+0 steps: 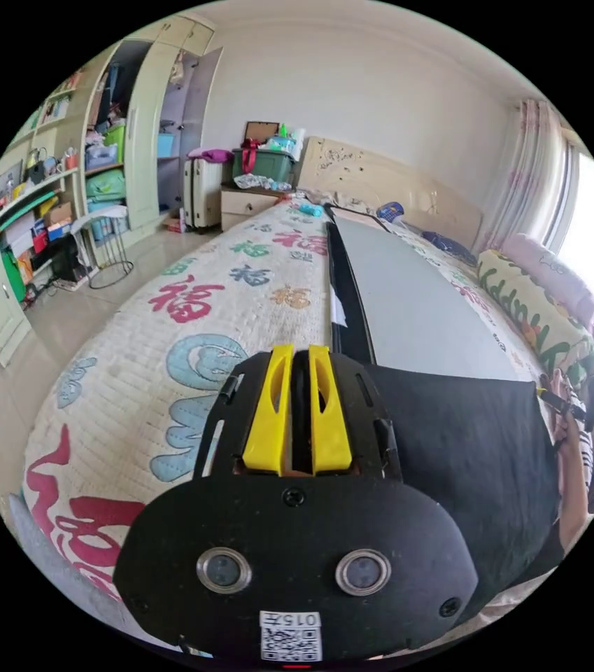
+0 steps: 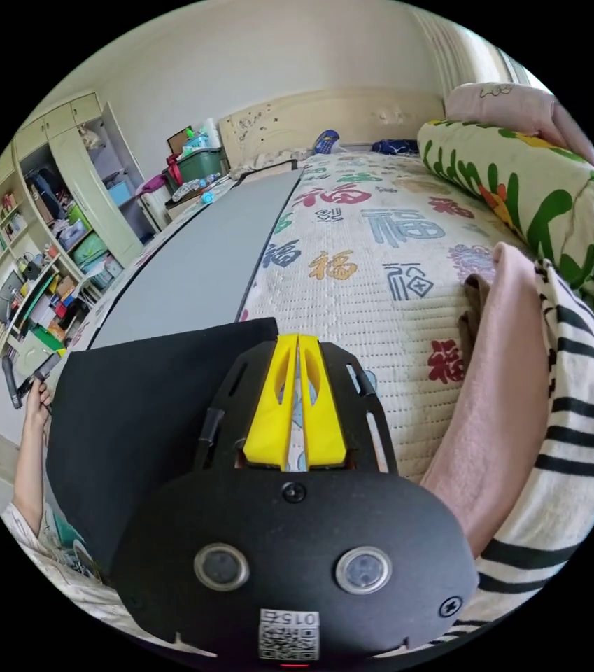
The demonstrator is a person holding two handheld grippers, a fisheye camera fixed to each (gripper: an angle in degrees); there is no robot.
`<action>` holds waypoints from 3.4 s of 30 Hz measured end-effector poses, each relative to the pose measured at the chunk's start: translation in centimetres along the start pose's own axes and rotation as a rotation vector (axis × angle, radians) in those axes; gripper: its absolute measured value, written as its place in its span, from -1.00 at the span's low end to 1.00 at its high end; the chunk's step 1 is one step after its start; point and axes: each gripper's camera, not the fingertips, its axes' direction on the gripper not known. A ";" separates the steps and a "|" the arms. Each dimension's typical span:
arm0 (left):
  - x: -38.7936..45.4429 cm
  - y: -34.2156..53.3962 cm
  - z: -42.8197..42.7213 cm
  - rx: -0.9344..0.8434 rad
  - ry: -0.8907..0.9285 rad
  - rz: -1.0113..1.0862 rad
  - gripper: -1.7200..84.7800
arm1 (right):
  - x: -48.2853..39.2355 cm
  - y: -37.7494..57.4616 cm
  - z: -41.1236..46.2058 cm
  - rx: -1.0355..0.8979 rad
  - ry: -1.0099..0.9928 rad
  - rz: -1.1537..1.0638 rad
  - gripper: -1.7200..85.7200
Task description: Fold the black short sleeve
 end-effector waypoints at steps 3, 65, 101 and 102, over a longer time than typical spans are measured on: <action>2.1 -2.3 -4.6 0.097 -0.050 0.143 -0.87 | -1.2 4.4 -5.0 0.111 -0.089 -0.211 -0.97; 18.2 -11.2 10.2 -0.129 0.269 0.699 -0.64 | -19.2 1.6 14.1 -0.167 -0.087 -0.861 -0.65; 32.0 -23.9 18.0 -0.251 0.009 0.468 -0.95 | -16.7 -31.2 27.5 -0.194 0.112 -0.396 -0.98; 34.5 -24.3 19.1 -0.272 -0.038 0.514 -0.96 | -17.4 -31.6 29.1 -0.211 0.155 -0.396 -0.98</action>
